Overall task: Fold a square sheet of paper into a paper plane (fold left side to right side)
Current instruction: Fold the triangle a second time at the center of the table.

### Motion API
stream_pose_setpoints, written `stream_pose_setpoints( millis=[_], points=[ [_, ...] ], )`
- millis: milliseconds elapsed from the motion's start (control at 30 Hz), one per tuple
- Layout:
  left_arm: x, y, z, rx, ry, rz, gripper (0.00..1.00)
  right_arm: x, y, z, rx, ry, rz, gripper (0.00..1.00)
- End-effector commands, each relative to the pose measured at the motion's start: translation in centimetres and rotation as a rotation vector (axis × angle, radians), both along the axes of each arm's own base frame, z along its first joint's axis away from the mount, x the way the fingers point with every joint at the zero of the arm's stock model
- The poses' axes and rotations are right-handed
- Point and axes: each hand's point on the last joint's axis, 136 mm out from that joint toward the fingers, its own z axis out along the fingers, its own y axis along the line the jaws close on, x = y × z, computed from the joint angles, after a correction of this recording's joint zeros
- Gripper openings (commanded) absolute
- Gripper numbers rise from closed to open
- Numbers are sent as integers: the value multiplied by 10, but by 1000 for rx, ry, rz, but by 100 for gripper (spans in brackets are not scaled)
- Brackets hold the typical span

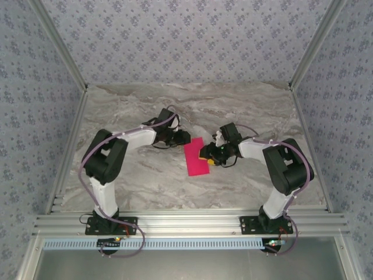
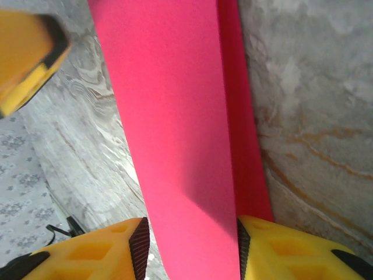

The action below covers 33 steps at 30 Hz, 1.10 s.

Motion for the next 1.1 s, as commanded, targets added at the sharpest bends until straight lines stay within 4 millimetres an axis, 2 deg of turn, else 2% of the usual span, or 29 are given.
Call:
stream_pose_setpoints(
  millis=[0,67,200,333,433,567,733,1067],
  points=[
    [-4,-1,62,-62,-197,-42,43,18,7,13,61,-13,-13,43],
    [-19,3,76,-76,-253,-61,46,24,8,15,73,-10,-11,42],
    [-64,0,82,-45,-328,-136,51,32,12,22,84,-12,2,39],
    [-110,-16,71,8,-362,-221,53,37,15,25,90,-2,14,38],
    [-133,-30,58,77,-376,-264,55,39,16,26,92,3,13,38],
    [-146,-47,45,183,-396,-301,58,39,16,27,86,11,9,37],
    [-148,-63,32,326,-425,-327,60,39,16,28,88,18,7,37],
    [-134,-65,1,577,-432,-303,65,39,17,28,87,22,7,37]
  ],
)
